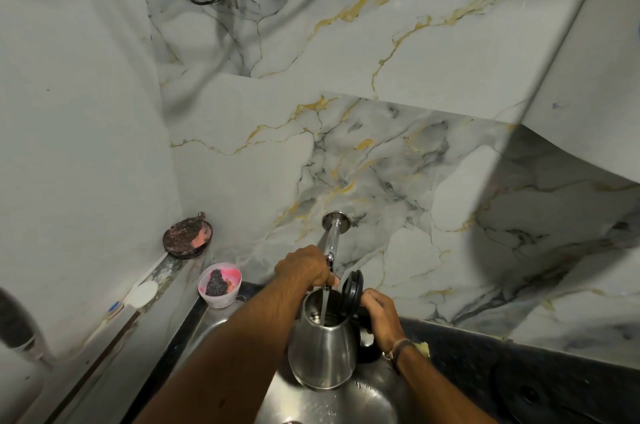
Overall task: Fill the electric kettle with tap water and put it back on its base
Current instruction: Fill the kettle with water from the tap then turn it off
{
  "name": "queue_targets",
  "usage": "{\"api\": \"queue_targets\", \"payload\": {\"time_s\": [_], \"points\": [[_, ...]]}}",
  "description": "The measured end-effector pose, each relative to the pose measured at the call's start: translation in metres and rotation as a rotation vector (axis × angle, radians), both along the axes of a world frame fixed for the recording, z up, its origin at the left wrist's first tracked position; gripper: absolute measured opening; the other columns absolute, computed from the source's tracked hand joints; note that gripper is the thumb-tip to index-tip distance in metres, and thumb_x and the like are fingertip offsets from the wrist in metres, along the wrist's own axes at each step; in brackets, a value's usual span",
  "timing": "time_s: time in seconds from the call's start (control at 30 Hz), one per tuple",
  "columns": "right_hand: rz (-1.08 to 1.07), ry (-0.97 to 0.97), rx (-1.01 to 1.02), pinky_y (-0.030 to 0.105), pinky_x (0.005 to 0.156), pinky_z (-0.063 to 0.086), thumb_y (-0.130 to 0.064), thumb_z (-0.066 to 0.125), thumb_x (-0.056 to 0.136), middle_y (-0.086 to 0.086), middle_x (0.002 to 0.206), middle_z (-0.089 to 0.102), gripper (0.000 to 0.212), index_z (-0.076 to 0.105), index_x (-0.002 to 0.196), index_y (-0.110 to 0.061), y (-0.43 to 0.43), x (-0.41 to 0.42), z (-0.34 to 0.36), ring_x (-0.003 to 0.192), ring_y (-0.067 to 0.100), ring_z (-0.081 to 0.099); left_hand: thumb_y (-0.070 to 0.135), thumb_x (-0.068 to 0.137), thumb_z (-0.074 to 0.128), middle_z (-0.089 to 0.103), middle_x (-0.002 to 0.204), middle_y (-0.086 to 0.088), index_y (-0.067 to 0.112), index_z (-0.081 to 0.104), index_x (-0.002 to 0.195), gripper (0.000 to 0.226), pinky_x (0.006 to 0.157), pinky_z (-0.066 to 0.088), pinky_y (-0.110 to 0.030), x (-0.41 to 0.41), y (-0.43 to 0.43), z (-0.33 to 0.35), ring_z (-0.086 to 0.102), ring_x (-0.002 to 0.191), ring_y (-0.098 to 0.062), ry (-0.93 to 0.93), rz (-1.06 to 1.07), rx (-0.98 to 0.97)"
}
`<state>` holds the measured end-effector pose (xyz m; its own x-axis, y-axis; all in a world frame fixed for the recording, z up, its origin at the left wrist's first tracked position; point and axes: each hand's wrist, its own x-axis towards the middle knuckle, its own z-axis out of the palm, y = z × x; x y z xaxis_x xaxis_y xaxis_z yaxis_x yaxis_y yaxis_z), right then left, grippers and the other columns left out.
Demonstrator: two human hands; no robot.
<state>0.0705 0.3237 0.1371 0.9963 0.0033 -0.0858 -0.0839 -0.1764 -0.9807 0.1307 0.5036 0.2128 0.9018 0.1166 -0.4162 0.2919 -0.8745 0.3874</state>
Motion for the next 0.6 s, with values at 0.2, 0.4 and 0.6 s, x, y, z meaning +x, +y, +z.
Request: {"api": "queue_targets", "payload": {"time_s": [0.2, 0.4, 0.6], "points": [[0.026, 0.003, -0.021, 0.035, 0.071, 0.041, -0.032, 0.057, 0.078, 0.009, 0.073, 0.057, 0.022, 0.062, 0.071, -0.012, -0.0001, -0.002, -0.0004, 0.073, 0.021, 0.052, 0.057, 0.089, 0.087, 0.073, 0.118, -0.006, 0.014, 0.067, 0.126, 0.061, 0.107, 0.055, -0.049, -0.0023, 0.0002, -0.0005, 0.072, 0.11, -0.029, -0.001, -0.009, 0.014], [0.018, 0.005, -0.033, 0.033, 0.067, 0.042, -0.035, 0.056, 0.078, 0.005, 0.071, 0.058, 0.022, 0.062, 0.068, -0.015, 0.0003, -0.0047, -0.0009, 0.071, 0.018, 0.052, 0.057, 0.09, 0.087, 0.075, 0.121, -0.007, 0.014, 0.068, 0.127, 0.06, 0.108, 0.054, -0.05, -0.0023, -0.0003, -0.0005, 0.072, 0.112, -0.029, 0.003, -0.007, 0.028], [0.006, 0.019, -0.044, 0.035, 0.069, 0.042, -0.037, 0.056, 0.077, 0.006, 0.072, 0.06, 0.024, 0.063, 0.069, -0.015, 0.0003, -0.0054, -0.0045, 0.072, 0.019, 0.053, 0.059, 0.088, 0.087, 0.074, 0.12, -0.005, 0.016, 0.067, 0.126, 0.061, 0.108, 0.053, -0.049, -0.0026, -0.001, -0.0015, 0.071, 0.112, -0.028, 0.002, 0.0, 0.047]]}}
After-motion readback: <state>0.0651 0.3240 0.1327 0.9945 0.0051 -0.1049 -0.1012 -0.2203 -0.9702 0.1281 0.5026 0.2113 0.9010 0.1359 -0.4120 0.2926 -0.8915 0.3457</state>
